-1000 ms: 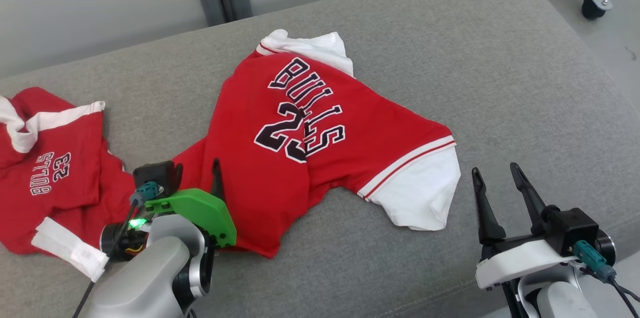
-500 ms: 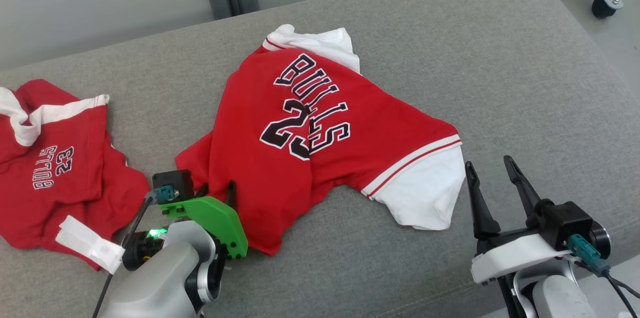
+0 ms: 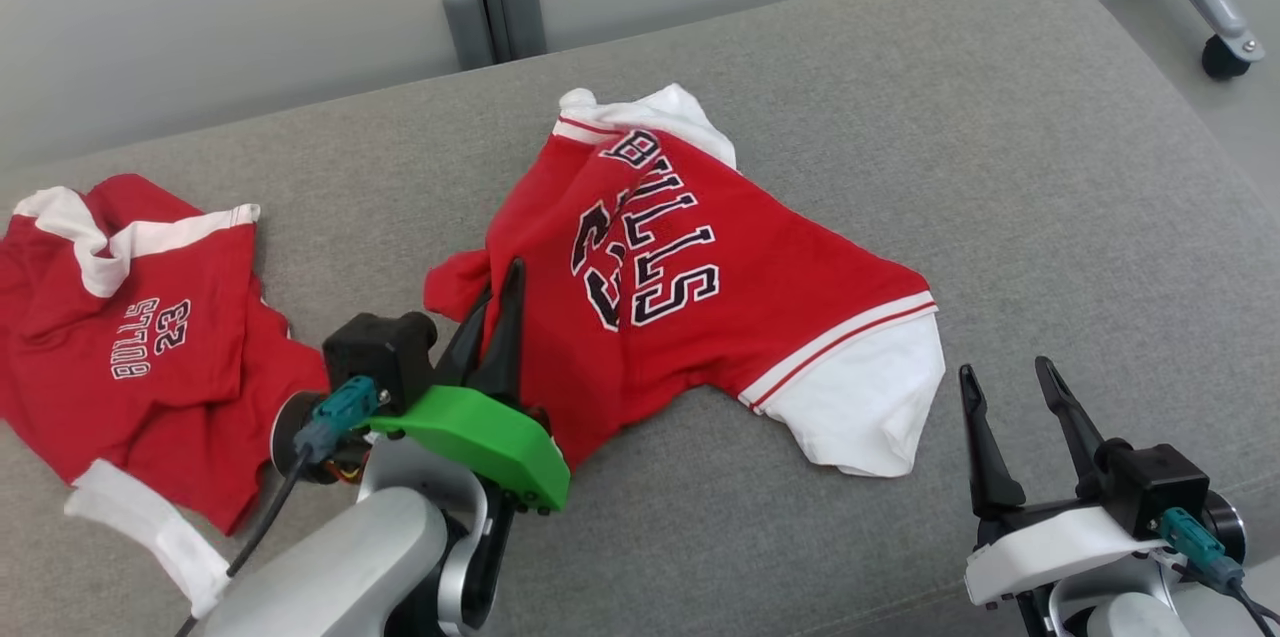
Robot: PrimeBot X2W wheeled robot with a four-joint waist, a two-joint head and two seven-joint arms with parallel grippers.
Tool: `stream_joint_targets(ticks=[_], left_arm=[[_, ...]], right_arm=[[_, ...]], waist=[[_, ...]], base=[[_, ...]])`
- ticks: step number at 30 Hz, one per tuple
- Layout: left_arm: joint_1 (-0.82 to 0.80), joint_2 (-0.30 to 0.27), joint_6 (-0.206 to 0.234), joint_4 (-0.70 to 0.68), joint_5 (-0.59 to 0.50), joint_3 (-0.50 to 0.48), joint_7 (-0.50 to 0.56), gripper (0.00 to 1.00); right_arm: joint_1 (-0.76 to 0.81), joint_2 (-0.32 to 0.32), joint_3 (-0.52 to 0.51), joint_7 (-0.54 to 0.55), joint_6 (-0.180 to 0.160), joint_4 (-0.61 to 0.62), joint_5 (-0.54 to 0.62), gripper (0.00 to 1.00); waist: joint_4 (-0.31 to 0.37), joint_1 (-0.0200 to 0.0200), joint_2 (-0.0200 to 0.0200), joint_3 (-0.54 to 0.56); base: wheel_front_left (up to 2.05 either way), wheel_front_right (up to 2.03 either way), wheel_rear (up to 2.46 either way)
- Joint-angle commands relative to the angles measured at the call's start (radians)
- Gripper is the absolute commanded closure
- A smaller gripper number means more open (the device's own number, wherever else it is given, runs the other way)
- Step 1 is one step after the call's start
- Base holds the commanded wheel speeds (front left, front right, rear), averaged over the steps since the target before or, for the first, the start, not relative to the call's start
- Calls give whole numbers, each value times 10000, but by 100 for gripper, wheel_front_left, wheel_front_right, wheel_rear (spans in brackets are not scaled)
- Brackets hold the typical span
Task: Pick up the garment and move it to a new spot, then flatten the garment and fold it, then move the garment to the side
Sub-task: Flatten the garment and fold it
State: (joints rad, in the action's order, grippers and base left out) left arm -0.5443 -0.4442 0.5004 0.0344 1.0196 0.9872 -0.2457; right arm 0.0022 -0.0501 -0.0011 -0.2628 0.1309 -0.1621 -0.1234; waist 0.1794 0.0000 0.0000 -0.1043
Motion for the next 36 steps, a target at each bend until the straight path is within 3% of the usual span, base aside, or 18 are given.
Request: stream_joint_targets(ticks=[1,6,10,19,26,27,30,33,36], left_arm=[[156,-237,294,-609,-181,42,102,100],[52,-816,1090,-2493,-547,149,538,100],[-272,-1204,1217,-2559,-483,-27,885,100],[-980,-1608,335,440,111,-445,1422,100],[-1834,-653,-885,3609,295,-799,679,100],[-1928,-479,-950,3973,321,-940,442,72],[-2009,31,-1176,5140,74,-1180,-36,0],[-1831,357,-1175,5957,-234,-1659,-203,0],[-1515,591,-1299,5928,-959,-2303,-195,0]], right_arm=[[146,-11,4,-37,-3,7,-53,0],[44,-13,10,-37,-3,4,15,0],[-136,-11,99,-37,-3,11,49,0],[-310,-10,249,-37,-3,-55,12,0],[-307,-10,328,-37,-3,-125,192,0],[-320,-11,343,-37,-3,-129,205,0],[-331,-13,469,-37,-5,-147,253,0],[-178,-10,550,-37,-3,-156,312,0],[-51,-11,579,-37,-3,-170,343,0]], waist=[[-119,0,0,115],[-172,0,0,115],[-79,0,0,-27],[403,0,0,-469],[470,0,0,-593],[469,0,0,-585],[453,0,0,-483],[345,0,0,-311],[204,0,0,-162]], base=[[0,0,0],[0,0,0],[0,0,0],[0,0,0],[0,0,0],[0,0,0],[0,0,0],[0,0,0],[0,0,0]])
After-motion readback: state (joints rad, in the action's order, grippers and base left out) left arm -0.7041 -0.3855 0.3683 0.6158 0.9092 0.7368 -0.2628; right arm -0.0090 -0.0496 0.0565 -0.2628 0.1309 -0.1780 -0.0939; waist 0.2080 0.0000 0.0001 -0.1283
